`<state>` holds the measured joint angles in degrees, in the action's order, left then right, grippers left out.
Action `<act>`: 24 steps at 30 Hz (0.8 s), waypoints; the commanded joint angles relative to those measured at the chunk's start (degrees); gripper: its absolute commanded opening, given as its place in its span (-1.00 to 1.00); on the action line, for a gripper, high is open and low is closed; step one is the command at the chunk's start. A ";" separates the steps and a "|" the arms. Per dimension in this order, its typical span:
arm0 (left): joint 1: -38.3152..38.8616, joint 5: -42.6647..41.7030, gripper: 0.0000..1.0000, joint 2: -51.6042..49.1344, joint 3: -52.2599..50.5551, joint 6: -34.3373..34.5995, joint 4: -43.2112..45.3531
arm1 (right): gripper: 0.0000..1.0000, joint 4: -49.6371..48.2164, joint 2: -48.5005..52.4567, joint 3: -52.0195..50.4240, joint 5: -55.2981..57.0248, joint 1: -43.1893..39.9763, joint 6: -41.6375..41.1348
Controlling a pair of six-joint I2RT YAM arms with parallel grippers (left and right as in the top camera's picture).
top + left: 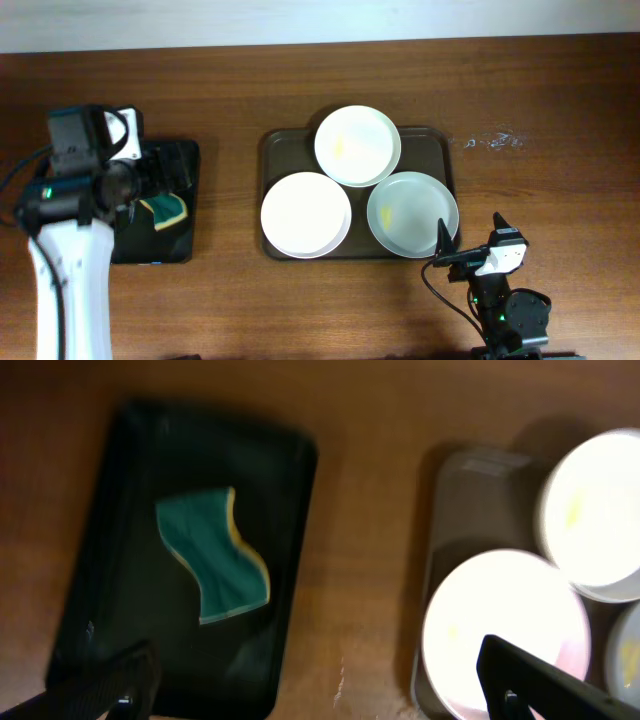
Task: Clean dirty plates on tray and stack at the side
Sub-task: 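Lower the left gripper and grasp the green-and-yellow sponge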
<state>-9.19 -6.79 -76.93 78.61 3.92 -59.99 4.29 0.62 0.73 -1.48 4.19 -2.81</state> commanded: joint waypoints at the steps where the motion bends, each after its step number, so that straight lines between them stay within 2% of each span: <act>1: -1.18 6.29 0.99 -7.78 0.57 7.69 1.20 | 0.97 0.20 -0.37 -0.42 0.26 0.26 0.02; 2: -4.11 13.68 0.99 -14.82 0.57 21.77 3.67 | 0.97 0.20 -0.37 -0.42 0.26 0.26 0.02; 3: -4.90 12.57 0.99 -17.07 0.57 24.70 4.42 | 0.97 0.20 -0.37 -0.42 0.26 0.26 0.02; 6: -5.35 9.84 0.99 -24.79 0.57 25.59 6.62 | 0.97 0.20 -0.37 -0.42 0.26 0.26 0.02; 12: -5.35 12.46 1.00 -36.37 0.57 25.59 14.16 | 0.97 0.20 -0.37 -0.42 0.26 0.26 0.02; 14: -5.35 16.11 0.99 -39.78 0.57 25.59 15.45 | 0.97 0.20 -0.37 -0.42 0.26 0.26 0.02; 18: -5.40 16.09 0.99 -43.95 0.57 25.59 18.08 | 0.97 0.20 -0.37 -0.42 0.26 0.26 0.02; 19: -5.51 16.04 0.84 -44.17 0.57 25.59 18.91 | 0.97 0.20 -0.37 -0.42 0.26 0.26 0.02; 20: -5.51 16.06 0.50 -44.17 0.57 25.59 19.23 | 0.97 0.20 -0.37 -0.42 0.26 0.26 0.02; 21: -5.51 16.06 -0.55 -44.17 0.57 25.59 19.45 | 0.97 0.20 -0.37 -0.42 0.26 0.26 0.02; 22: -5.51 16.04 -0.88 -44.17 0.57 25.59 19.41 | 0.97 0.20 -0.37 -0.42 0.26 0.26 0.02; 24: -5.51 15.61 -1.00 -44.17 0.57 25.59 18.25 | 0.96 0.20 -0.37 -0.42 0.26 0.26 0.02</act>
<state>-14.52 7.60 -118.08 79.53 29.69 -40.25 4.29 0.58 0.73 -1.48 4.19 -2.76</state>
